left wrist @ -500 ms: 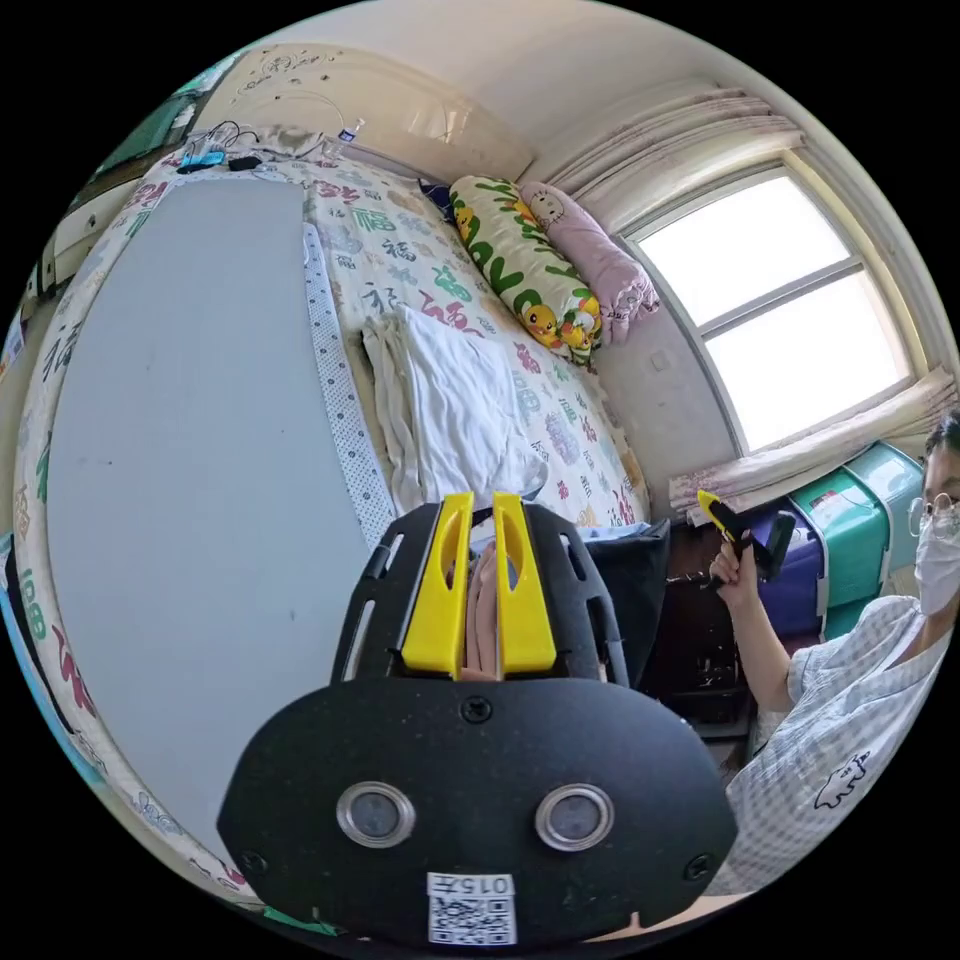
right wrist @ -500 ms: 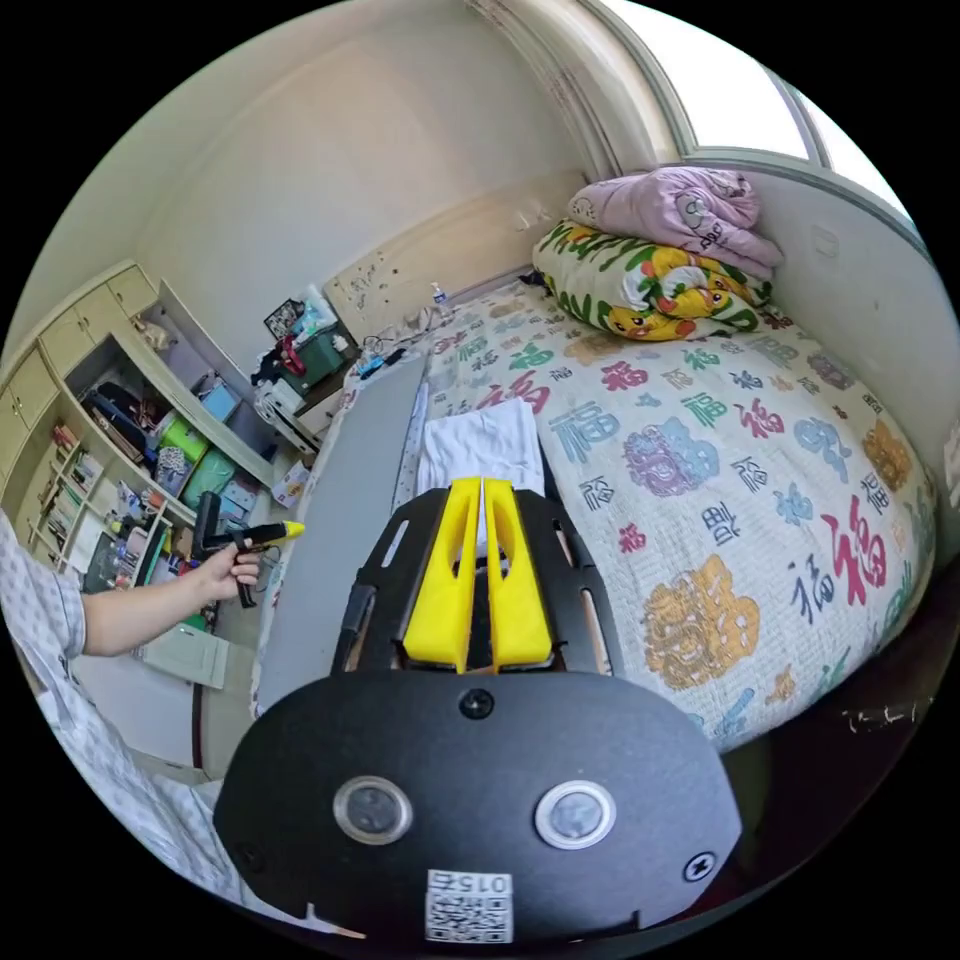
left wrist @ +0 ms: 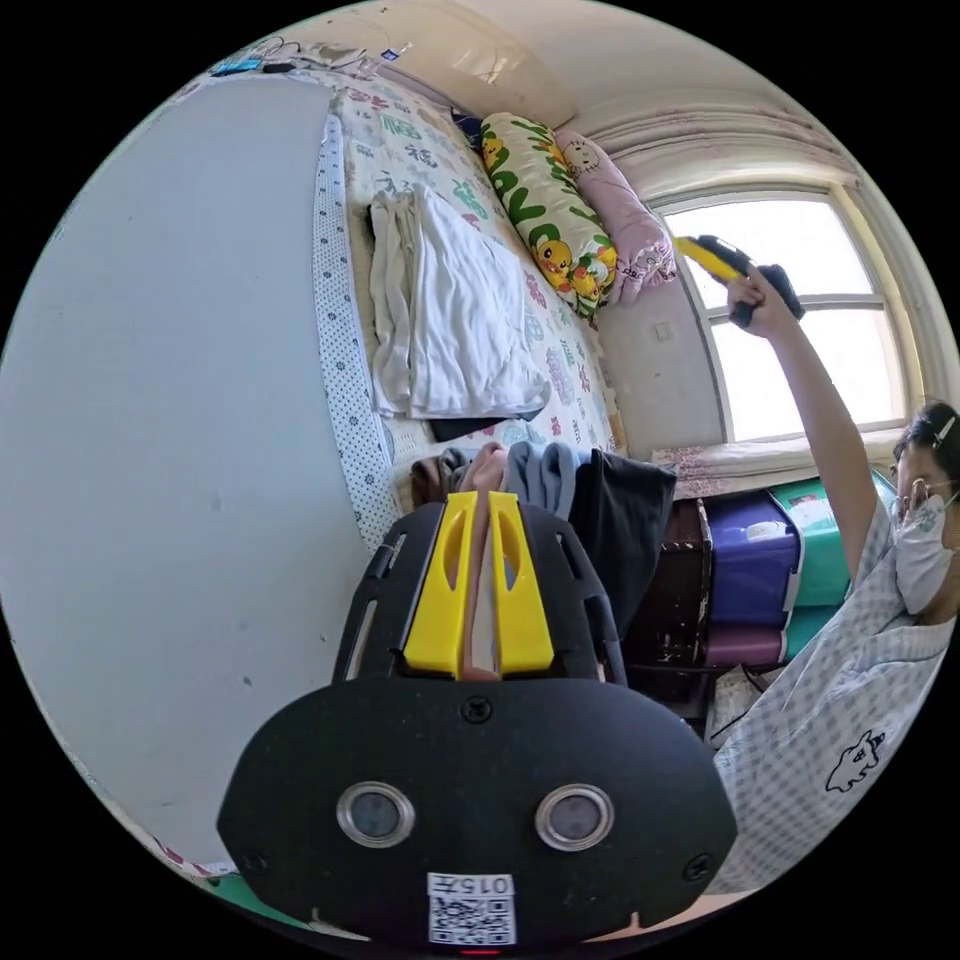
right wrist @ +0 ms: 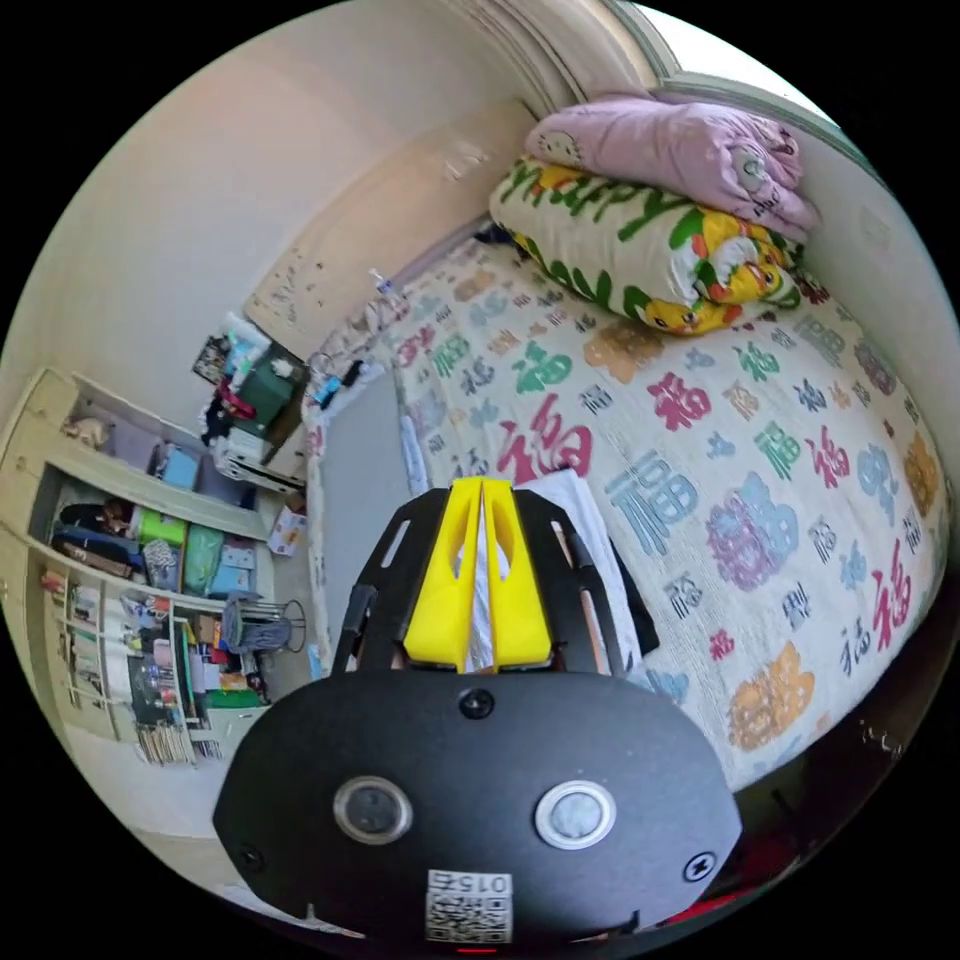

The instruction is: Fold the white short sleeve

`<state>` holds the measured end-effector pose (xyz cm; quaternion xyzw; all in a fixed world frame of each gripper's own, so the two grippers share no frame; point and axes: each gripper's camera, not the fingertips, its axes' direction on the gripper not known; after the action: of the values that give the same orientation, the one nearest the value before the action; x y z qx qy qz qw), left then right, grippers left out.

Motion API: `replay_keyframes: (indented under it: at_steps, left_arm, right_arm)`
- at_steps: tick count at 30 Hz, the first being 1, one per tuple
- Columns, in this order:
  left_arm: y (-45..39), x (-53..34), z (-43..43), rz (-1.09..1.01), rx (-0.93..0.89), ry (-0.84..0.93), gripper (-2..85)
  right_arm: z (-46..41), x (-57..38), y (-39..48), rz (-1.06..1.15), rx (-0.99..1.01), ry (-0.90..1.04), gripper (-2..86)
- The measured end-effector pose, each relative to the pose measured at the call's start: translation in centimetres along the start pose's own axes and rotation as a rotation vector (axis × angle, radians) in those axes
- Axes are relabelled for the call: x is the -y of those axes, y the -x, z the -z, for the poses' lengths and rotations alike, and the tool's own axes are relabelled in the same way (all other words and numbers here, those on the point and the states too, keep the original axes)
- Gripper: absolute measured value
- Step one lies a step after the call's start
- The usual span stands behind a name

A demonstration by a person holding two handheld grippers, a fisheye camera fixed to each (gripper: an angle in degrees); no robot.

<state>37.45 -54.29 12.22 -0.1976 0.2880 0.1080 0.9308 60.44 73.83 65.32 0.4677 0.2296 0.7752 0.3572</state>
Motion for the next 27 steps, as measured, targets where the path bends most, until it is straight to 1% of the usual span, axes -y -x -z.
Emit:
replay_keyframes:
  at_steps: [5,7,8,10,11,13,14,16,18,22,23,24,27]
  left_arm:
    - [0.0,1.5,1.0,-0.009,-0.015,-0.032,0.5]
    - [0.0,2.5,2.0,-0.013,0.000,-0.070,0.6]
    - [0.0,2.8,2.2,-0.016,0.003,-0.077,0.6]
    - [0.1,4.1,3.2,-0.024,0.013,-0.102,0.6]
    - [0.1,4.5,3.4,-0.025,0.014,-0.107,0.6]
    - [0.4,6.0,4.1,-0.025,0.008,-0.132,0.7]
    - [0.5,6.3,4.3,-0.025,0.005,-0.138,0.7]
    - [1.2,7.8,4.5,-0.018,-0.009,-0.153,0.7]
    - [1.7,8.9,4.5,-0.009,-0.017,-0.152,0.7]
    - [2.6,11.6,4.4,0.005,-0.019,-0.158,0.8]
    - [2.6,12.0,4.4,0.004,-0.019,-0.159,0.8]
    - [2.7,13.0,4.3,-0.002,-0.021,-0.160,0.9]
    - [2.5,15.6,3.8,-0.022,-0.017,-0.146,1.2]
  right_arm:
    - [-7.8,3.1,8.0,0.106,0.006,0.044,-0.2]
    - [-12.9,3.0,10.7,0.174,-0.004,0.064,0.6]
    - [-14.5,2.8,11.1,0.190,-0.009,0.079,0.9]
    - [-21.6,1.6,12.1,0.266,-0.043,0.161,4.6]
    - [-23.5,1.2,12.2,0.286,-0.060,0.183,5.2]
    - [-30.7,-0.7,12.7,0.374,-0.141,0.259,7.3]
    - [-32.4,-1.2,12.8,0.394,-0.159,0.274,7.9]
    - [-38.6,-2.6,13.4,0.461,-0.189,0.309,9.2]
    - [-42.8,-3.2,13.3,0.462,-0.178,0.313,9.8]
    - [-51.3,-3.4,11.8,0.386,-0.179,0.353,9.1]
    - [-52.0,-3.3,11.5,0.382,-0.187,0.351,8.6]
    - [-53.0,-3.2,10.9,0.370,-0.203,0.337,6.0]
    - [-52.4,-3.5,8.6,0.379,-0.107,0.303,2.4]
